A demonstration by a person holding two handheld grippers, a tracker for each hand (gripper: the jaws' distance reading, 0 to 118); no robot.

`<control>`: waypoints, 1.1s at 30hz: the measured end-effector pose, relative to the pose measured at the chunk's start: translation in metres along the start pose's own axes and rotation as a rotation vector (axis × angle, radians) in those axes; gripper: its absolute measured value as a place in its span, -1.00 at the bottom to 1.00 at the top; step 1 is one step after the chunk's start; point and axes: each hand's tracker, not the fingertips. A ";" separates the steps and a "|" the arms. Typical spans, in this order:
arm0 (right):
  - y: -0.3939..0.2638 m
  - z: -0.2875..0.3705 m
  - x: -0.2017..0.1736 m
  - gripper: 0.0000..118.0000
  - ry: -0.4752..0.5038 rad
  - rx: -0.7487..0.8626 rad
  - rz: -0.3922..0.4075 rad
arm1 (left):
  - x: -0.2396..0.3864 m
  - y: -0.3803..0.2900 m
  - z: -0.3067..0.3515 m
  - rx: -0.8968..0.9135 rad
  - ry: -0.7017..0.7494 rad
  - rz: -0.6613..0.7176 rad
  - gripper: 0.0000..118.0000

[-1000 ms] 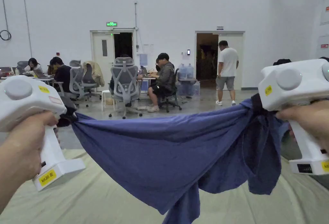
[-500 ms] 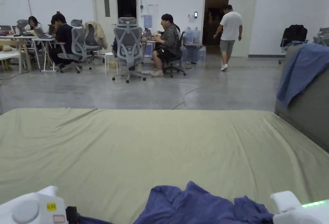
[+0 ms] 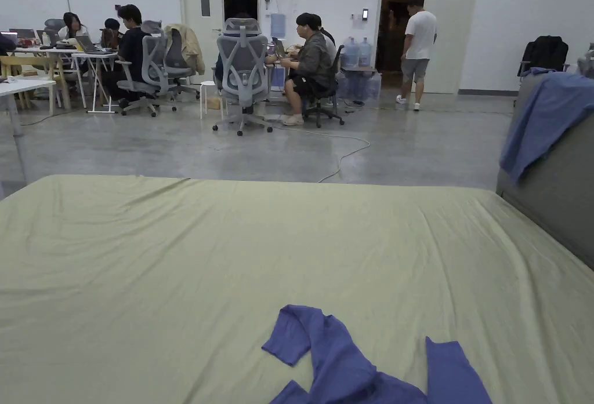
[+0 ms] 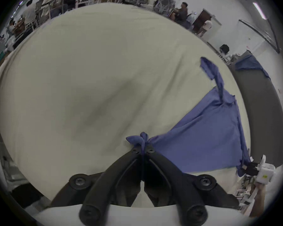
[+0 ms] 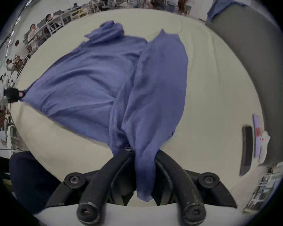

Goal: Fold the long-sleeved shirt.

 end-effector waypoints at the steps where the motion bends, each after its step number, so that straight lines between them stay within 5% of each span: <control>1: -0.001 -0.007 0.001 -0.89 0.013 -0.036 -0.027 | -0.002 -0.005 -0.005 -0.005 0.005 0.002 -1.00; 4: 0.000 -0.016 0.005 -0.74 0.023 -0.023 -0.065 | 0.005 -0.004 -0.008 0.037 0.015 -0.023 -1.00; 5: 0.003 -0.015 0.007 -0.45 0.026 -0.036 -0.078 | 0.012 -0.005 -0.004 0.033 0.026 -0.024 -0.79; 6: 0.005 -0.008 0.010 0.04 0.014 -0.041 -0.092 | 0.014 -0.002 0.002 0.033 0.031 -0.018 -0.31; 9: 0.004 0.037 0.013 0.56 -0.161 0.014 0.028 | 0.020 0.002 0.044 0.118 -0.013 0.036 0.34; 10: 0.001 0.062 0.014 0.80 -0.178 0.106 0.064 | 0.022 -0.001 0.065 0.181 -0.064 0.038 0.89; 13: -0.010 0.129 0.008 0.82 -0.174 0.277 0.030 | 0.035 -0.029 0.126 0.376 -0.124 -0.019 0.95; 16: -0.028 0.169 -0.004 0.82 -0.051 0.396 -0.054 | 0.044 -0.056 0.156 0.232 -0.060 -0.079 0.94; 17: -0.037 0.175 -0.009 0.78 -0.017 0.417 -0.085 | 0.045 -0.065 0.159 0.203 -0.051 -0.083 0.68; 18: -0.048 0.180 -0.015 0.61 0.024 0.437 -0.119 | 0.044 -0.085 0.162 0.238 -0.054 -0.076 0.00; 19: -0.058 0.182 -0.020 0.16 0.071 0.456 -0.147 | 0.045 -0.103 0.161 0.240 -0.053 -0.078 -1.00; 20: -0.062 0.180 -0.027 -0.87 0.111 0.440 -0.161 | 0.045 -0.119 0.156 0.130 -0.026 -0.101 -1.00; 21: -0.067 0.175 -0.033 -1.00 0.128 0.414 -0.178 | 0.044 -0.120 0.154 0.161 -0.012 -0.102 -1.00; 24: -0.075 0.167 -0.046 -1.00 0.156 0.424 -0.163 | 0.040 -0.118 0.156 0.184 -0.065 -0.083 -1.00; 25: -0.075 0.166 -0.050 -1.00 0.164 0.425 -0.133 | 0.049 -0.115 0.153 0.227 -0.041 -0.082 -0.77; 27: -0.072 0.162 -0.054 -1.00 0.157 0.426 -0.119 | 0.052 -0.096 0.139 0.294 0.030 -0.120 0.95; 33: -0.048 0.150 -0.051 -1.00 0.202 0.405 -0.131 | 0.046 -0.039 0.042 0.207 0.199 -0.136 0.92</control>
